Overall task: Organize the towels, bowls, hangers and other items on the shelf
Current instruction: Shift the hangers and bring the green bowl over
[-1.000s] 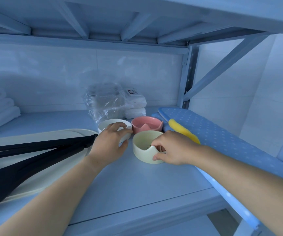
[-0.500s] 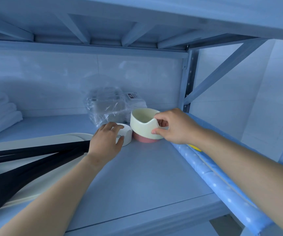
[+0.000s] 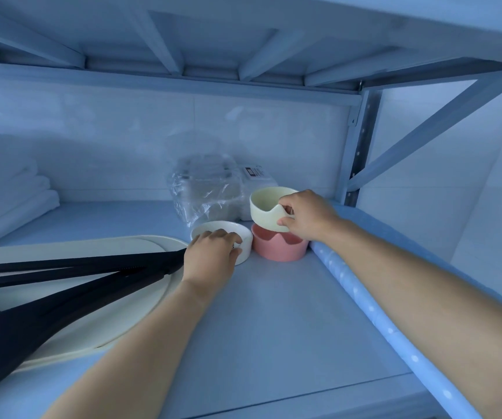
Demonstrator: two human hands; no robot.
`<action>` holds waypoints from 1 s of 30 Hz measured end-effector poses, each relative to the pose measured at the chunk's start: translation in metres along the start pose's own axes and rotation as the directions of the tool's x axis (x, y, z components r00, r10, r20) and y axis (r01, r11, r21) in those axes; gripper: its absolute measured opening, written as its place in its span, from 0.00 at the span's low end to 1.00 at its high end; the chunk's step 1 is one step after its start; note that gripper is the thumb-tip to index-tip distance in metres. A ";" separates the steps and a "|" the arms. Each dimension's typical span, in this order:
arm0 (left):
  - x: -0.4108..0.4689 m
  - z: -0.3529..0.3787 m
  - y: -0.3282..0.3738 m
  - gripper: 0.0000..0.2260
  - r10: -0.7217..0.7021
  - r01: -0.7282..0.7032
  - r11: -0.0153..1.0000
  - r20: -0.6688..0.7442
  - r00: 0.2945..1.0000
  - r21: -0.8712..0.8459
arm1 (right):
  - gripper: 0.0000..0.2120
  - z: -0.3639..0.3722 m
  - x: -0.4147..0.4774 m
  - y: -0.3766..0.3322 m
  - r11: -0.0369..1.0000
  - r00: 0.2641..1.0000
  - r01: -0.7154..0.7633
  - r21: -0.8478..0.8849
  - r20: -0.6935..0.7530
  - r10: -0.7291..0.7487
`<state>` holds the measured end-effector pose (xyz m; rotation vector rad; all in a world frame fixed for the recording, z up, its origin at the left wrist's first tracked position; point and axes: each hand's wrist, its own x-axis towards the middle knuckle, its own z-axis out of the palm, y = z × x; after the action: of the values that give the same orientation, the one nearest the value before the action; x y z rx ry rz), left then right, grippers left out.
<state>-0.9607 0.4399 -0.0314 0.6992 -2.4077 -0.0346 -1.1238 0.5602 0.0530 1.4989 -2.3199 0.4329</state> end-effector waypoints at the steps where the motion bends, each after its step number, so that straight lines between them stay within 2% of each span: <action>1: 0.000 0.001 0.001 0.12 0.008 -0.008 1.000 -0.007 1.000 0.014 | 0.13 0.002 0.001 0.001 1.000 1.000 -0.002 0.003 0.011 0.002; 11: -0.001 0.005 0.000 0.11 0.029 -0.029 0.999 -0.035 0.999 0.022 | 0.16 0.016 -0.006 0.004 0.997 0.995 -0.052 0.062 0.084 0.047; 16: -0.001 0.006 0.000 0.11 0.040 -0.039 0.999 -0.035 0.999 0.028 | 0.17 0.016 -0.010 0.004 1.000 0.994 -0.003 0.010 0.107 0.002; 18: -0.001 0.006 0.000 0.11 0.044 -0.042 0.999 -0.042 0.998 0.028 | 0.15 0.018 -0.015 0.003 1.000 0.994 0.027 -0.006 0.106 -0.027; 21: -0.002 0.005 0.000 0.11 0.047 -0.046 0.999 -0.049 0.998 0.028 | 0.07 0.020 -0.020 0.003 0.999 0.996 0.037 0.006 0.085 -0.037; 25: -0.003 0.005 -0.001 0.11 0.054 -0.053 0.998 -0.046 0.997 0.021 | 0.16 0.023 -0.025 -0.002 1.000 0.999 0.005 0.013 0.047 -0.006; 30: -0.004 0.004 0.000 0.11 0.053 -0.052 0.998 -0.039 0.998 0.020 | 0.15 0.037 -0.033 -0.021 0.991 0.988 -0.131 0.021 -0.081 0.133</action>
<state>-0.9605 0.4410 -0.0366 0.6391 -2.3897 0.0232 -1.0964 0.5626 0.0072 1.3131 -2.3638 0.5389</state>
